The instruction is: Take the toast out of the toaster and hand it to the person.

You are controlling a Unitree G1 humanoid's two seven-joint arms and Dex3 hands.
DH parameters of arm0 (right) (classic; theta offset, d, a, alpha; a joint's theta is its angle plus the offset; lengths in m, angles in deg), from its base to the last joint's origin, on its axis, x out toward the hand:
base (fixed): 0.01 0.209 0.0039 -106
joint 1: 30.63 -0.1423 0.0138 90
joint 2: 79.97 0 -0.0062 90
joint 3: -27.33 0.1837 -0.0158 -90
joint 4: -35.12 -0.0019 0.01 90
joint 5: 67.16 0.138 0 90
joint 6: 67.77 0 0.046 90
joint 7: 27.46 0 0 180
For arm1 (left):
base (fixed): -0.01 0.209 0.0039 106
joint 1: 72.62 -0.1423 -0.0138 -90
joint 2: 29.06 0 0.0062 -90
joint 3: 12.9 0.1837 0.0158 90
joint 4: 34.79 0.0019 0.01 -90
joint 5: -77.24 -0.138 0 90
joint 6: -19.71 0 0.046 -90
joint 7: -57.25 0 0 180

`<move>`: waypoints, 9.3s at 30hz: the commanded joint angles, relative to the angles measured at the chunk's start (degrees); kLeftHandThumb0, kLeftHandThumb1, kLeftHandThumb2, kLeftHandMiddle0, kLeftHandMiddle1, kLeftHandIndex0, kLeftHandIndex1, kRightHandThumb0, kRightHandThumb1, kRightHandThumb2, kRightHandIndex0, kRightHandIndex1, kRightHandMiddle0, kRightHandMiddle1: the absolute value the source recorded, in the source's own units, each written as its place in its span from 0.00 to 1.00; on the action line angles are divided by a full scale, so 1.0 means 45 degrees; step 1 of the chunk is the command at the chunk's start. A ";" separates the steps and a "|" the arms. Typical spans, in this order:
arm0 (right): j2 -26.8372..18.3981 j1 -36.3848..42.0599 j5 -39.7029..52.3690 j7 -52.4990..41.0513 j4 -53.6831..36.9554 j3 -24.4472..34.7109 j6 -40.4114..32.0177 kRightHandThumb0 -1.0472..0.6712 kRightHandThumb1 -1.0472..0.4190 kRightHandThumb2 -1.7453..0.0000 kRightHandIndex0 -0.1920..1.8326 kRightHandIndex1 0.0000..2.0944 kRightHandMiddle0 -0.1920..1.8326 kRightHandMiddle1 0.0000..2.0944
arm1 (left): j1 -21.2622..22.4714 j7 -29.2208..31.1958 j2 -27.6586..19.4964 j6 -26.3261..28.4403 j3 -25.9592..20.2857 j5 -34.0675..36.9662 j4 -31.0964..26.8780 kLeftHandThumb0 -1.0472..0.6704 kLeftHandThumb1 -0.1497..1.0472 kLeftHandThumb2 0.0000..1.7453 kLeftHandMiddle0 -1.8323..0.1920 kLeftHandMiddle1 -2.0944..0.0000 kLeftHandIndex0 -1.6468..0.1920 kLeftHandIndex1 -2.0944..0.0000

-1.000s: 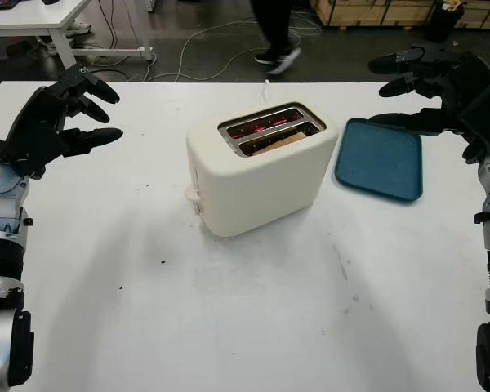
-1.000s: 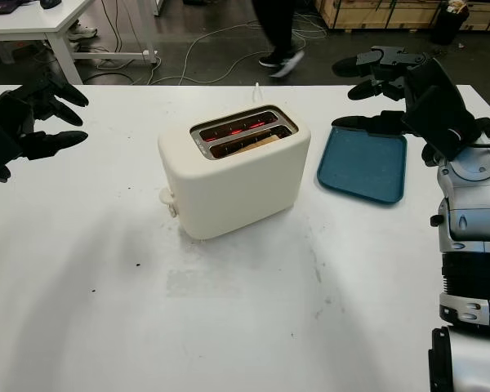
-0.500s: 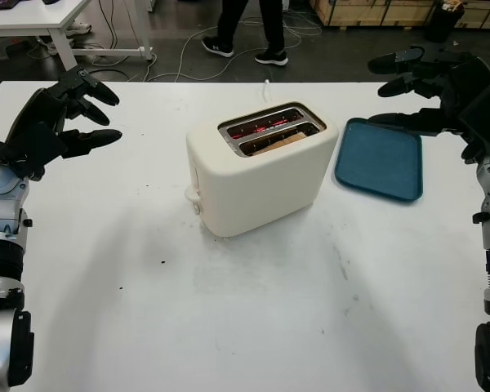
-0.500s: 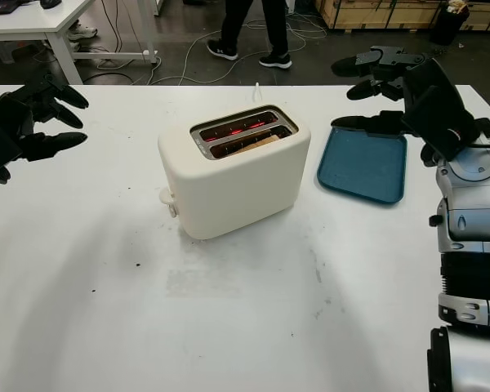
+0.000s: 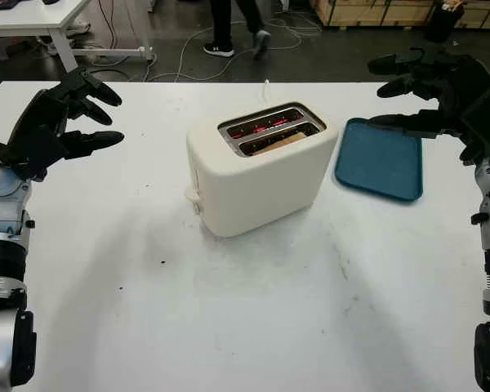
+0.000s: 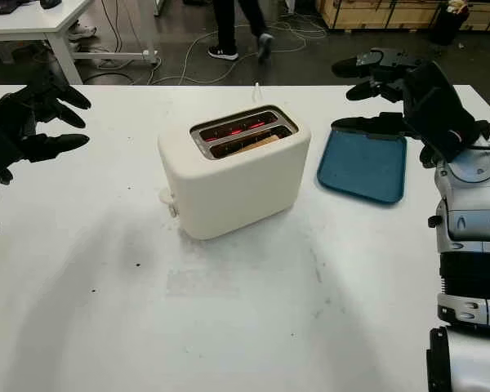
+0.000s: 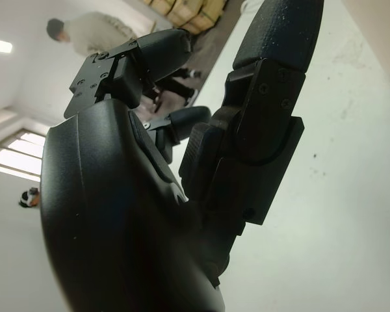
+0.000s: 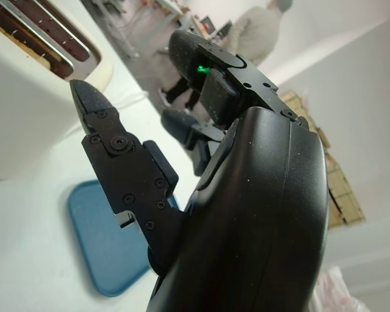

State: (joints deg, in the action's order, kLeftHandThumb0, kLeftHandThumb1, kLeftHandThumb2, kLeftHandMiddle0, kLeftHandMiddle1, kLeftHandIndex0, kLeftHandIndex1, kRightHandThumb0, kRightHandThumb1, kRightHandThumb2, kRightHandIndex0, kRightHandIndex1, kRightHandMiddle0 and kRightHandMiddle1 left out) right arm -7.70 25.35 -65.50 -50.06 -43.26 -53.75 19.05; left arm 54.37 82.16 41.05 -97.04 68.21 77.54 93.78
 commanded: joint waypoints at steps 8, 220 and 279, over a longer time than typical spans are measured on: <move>0.0115 -0.0099 0.0262 0.0079 -0.0115 0.0163 -0.0191 0.55 0.26 1.00 0.25 0.51 0.41 0.19 | 0.0140 -0.0011 0.0031 -0.0299 -0.0082 0.0206 0.0142 0.00 0.89 0.02 0.79 0.29 0.79 0.33; 0.1959 -0.3848 0.0282 0.6590 1.0585 0.1478 0.5390 0.42 0.09 0.83 0.59 0.83 0.45 0.83 | 0.0074 0.0129 0.0098 0.0248 -0.0078 0.0455 0.0105 0.00 0.89 0.00 0.78 0.29 0.78 0.33; 0.2733 -0.4944 -0.0779 0.9086 1.3141 0.0507 0.4908 0.47 0.09 0.90 0.60 0.83 0.47 0.83 | 0.0028 0.0046 0.0141 0.0299 -0.0072 0.0426 0.0103 0.00 0.88 0.00 0.77 0.29 0.77 0.33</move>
State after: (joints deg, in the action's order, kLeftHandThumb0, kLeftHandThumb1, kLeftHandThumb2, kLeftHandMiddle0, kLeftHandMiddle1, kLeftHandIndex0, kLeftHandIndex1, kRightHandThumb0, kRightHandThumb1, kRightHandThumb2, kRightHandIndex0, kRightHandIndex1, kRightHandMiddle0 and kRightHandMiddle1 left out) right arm 4.12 4.20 -69.46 -9.54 15.43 -51.85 41.41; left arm 54.44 82.76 41.70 -95.98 68.12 79.23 94.59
